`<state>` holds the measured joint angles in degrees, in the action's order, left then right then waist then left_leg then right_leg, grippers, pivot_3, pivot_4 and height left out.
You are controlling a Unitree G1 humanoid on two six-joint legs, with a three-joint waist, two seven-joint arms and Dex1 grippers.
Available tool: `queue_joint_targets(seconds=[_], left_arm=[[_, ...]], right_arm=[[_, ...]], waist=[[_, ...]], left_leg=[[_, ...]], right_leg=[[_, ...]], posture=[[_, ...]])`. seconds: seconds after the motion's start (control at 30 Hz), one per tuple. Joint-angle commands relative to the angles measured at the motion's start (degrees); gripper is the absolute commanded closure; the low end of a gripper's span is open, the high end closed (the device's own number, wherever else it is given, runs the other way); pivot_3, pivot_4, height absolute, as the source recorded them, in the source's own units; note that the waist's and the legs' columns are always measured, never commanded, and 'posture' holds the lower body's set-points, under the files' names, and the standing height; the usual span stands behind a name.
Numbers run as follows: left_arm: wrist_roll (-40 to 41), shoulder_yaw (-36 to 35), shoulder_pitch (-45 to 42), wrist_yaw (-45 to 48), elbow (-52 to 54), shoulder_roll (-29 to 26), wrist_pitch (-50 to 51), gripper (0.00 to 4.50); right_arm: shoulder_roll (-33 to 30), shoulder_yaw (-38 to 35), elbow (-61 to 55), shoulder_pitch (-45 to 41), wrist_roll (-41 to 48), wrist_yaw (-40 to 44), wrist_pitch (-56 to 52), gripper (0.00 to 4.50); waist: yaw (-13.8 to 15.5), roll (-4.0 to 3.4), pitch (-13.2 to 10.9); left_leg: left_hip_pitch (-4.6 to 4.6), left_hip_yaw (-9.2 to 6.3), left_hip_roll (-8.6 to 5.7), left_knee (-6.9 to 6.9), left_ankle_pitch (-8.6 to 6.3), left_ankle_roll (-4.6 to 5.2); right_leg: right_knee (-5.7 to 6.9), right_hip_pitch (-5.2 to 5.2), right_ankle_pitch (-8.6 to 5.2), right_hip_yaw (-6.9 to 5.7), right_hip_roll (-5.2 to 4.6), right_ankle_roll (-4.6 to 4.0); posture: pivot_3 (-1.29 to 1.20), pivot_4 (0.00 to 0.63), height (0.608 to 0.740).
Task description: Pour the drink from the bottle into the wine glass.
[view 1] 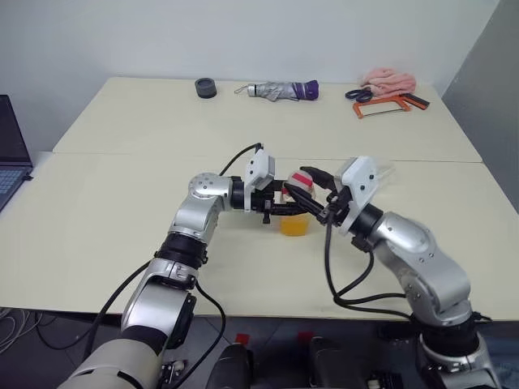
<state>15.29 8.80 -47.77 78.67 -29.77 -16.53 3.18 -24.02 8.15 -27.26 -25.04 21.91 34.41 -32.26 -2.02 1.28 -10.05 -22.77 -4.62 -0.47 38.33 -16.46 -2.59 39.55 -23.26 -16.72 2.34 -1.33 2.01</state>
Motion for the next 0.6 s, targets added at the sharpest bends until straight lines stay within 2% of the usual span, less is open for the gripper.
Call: queue_joint_targets(seconds=[0.03,0.17,0.27,0.4,0.43,0.5,0.6], left_arm=[[1.44,-0.1,-1.66,1.6,4.02,-0.21,0.32,2.69],[1.53,-0.61,-2.29,1.49,3.6,-0.28,0.65,2.69],[1.45,-0.8,-1.97,0.98,3.84,-0.22,1.1,2.69],[1.07,-0.84,-1.69,-0.16,3.47,-0.15,1.12,2.69],[0.69,-0.81,-1.83,-0.64,2.84,-0.1,0.67,2.69],[0.12,-0.82,-2.15,-1.55,1.68,0.11,-0.22,2.69],[0.0,-0.97,-2.91,-2.56,0.03,0.73,-0.89,2.69]], right_arm=[[-4.71,1.95,7.48,-7.38,5.09,17.11,1.55,2.64],[-8.91,-1.2,13.24,-10.78,8.46,22.77,-1.59,2.64],[-8.79,-4.67,12.26,-8.9,8.85,19.17,-1.41,1.61],[-7.87,-9.96,3.63,-4.17,11.71,12.13,-4.05,0.16],[-6.83,-11.19,-0.16,-2.37,12.69,8.81,-5.41,0.0],[-4.8,-12.02,-6.92,0.97,13.57,2.8,-7.72,0.0],[0.28,-7.63,-13.99,4.3,6.86,-9.25,-8.76,0.0]], waist=[[-0.11,0.0,0.0],[-0.25,0.0,0.0],[-0.11,0.0,0.0],[0.18,0.0,-0.02],[0.19,0.0,-0.01],[0.21,0.0,-0.01],[0.06,-0.01,-0.01]], left_leg=[[0.01,-0.01,0.0,0.0,0.0,0.0],[0.02,-0.06,0.06,0.05,0.0,0.01],[-0.07,-0.16,0.1,0.12,0.0,0.01],[-0.16,-0.15,0.13,0.35,-0.01,0.01],[-0.17,-0.13,0.11,0.39,-0.02,0.03],[-0.16,-0.16,0.12,0.43,-0.02,0.04],[-0.14,-0.16,0.12,0.44,-0.02,0.04]], right_leg=[[0.01,0.02,0.0,-0.01,0.01,0.0],[0.07,0.02,0.0,-0.05,0.08,-0.02],[0.08,0.01,0.0,-0.08,0.02,-0.02],[0.22,0.0,0.0,-0.04,-0.16,-0.01],[0.25,-0.01,0.0,-0.01,-0.17,-0.01],[0.31,0.0,-0.01,-0.02,-0.18,0.0],[0.38,0.0,-0.01,-0.02,-0.12,0.0]], posture=[[0.0,0.15,0.74],[0.0,0.15,0.74],[0.0,0.15,0.74],[0.0,0.15,0.74],[0.0,0.15,0.74],[0.0,0.15,0.74],[0.0,0.15,0.74]])
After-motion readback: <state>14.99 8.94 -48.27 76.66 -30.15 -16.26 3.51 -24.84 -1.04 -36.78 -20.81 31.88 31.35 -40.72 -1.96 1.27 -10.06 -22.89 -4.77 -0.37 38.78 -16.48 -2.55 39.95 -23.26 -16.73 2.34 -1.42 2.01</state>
